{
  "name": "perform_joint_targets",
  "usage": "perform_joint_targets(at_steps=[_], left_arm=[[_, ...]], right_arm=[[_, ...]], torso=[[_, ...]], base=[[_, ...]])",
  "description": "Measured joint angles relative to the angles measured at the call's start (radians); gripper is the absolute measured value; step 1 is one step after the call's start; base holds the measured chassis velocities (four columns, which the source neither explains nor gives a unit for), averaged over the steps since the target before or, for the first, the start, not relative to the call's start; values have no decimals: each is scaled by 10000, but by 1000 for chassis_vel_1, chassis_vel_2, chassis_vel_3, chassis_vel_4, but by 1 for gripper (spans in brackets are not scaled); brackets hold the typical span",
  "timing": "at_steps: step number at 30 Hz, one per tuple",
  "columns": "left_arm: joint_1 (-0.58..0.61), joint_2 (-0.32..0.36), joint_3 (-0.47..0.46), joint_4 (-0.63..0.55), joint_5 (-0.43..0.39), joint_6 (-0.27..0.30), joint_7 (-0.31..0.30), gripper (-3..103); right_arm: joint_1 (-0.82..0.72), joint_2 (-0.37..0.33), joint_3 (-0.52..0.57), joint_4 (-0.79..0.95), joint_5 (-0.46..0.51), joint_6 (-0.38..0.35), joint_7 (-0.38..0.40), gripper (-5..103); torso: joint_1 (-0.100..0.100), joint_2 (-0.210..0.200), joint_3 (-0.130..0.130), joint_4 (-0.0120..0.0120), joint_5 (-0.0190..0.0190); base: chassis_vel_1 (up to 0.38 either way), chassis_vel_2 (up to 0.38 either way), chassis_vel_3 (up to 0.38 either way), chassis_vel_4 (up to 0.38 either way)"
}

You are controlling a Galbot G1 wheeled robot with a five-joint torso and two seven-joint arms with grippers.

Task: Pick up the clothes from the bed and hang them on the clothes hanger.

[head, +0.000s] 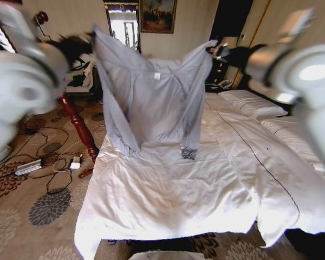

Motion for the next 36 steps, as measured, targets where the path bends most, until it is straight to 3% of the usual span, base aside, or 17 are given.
perform_joint_targets(at_steps=[5,9,11,16,20,24,26,29,31,36], left_arm=[[31,908,-873,-831,-903,261,-86,0],[74,856,-915,-894,-977,517,-379,0],[82,711,-809,-804,-878,614,-509,0],[461,-76,178,-36,91,908,-706,0],[1230,-508,376,254,806,1018,-761,0],[2930,-1411,636,856,2296,1214,-928,0],[3276,-1645,687,1034,2550,1256,-1004,0],[4438,-2544,766,1788,3326,1342,-1116,0],[4647,-2752,799,1984,3499,1353,-1117,0],[5218,-3655,1023,3396,4844,1294,-892,0]], right_arm=[[-531,-638,1196,751,617,8,159,0],[-476,-596,1282,763,736,-13,220,0],[-451,-530,1236,723,734,-21,226,0],[-917,77,654,392,85,-50,294,0],[-1197,586,-104,45,-564,-33,285,0],[-1453,1907,-1417,-1208,-1856,66,241,0],[-1489,2187,-1603,-1483,-2107,69,238,0],[-1637,3183,-2476,-2566,-3369,97,16,0],[-1690,3394,-2664,-2830,-3652,108,-38,0],[-2013,4276,-3382,-4378,-4960,237,-354,0]], torso=[[-2,2,1,-18,15],[6,0,6,-4,1],[5,0,6,-8,2],[8,-3,8,-13,9],[7,-3,7,-13,9],[9,-4,9,-9,6],[10,-5,9,-9,7],[9,-5,9,-12,5],[8,-5,8,-12,4],[7,-5,8,-13,6]], base=[[0,0,0,0],[0,0,0,0],[0,0,0,0],[0,0,0,0],[0,0,0,0],[0,0,0,0],[0,0,0,0],[0,0,0,0],[0,0,0,0],[0,0,0,0]])
